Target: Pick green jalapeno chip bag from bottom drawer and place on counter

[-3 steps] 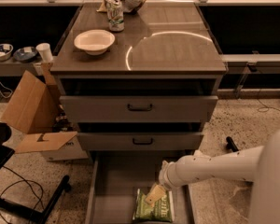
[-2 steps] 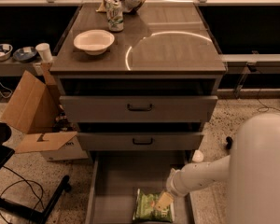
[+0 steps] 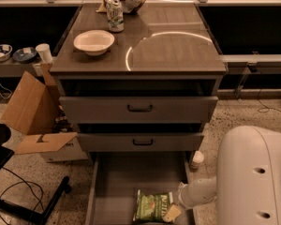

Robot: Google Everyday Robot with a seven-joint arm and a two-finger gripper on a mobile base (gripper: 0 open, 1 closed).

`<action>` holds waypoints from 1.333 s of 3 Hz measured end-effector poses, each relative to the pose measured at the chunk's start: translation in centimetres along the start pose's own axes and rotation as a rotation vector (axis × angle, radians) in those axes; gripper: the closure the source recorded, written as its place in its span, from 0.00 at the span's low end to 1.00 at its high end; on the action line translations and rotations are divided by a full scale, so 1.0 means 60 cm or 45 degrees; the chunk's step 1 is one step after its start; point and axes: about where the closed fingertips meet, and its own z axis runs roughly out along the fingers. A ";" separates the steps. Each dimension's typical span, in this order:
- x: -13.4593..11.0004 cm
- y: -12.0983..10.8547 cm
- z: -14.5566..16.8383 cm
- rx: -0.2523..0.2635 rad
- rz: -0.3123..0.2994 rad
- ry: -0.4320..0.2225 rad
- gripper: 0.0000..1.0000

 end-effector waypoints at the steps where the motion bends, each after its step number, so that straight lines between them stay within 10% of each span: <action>1: 0.036 -0.013 0.080 -0.032 0.054 -0.006 0.00; 3: 0.037 -0.017 0.113 -0.046 0.052 0.009 0.00; 4: 0.027 0.041 0.183 -0.172 0.017 -0.047 0.03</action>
Offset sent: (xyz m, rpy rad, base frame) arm 0.0042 -0.0056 -0.0561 0.0266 0.0324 -0.0319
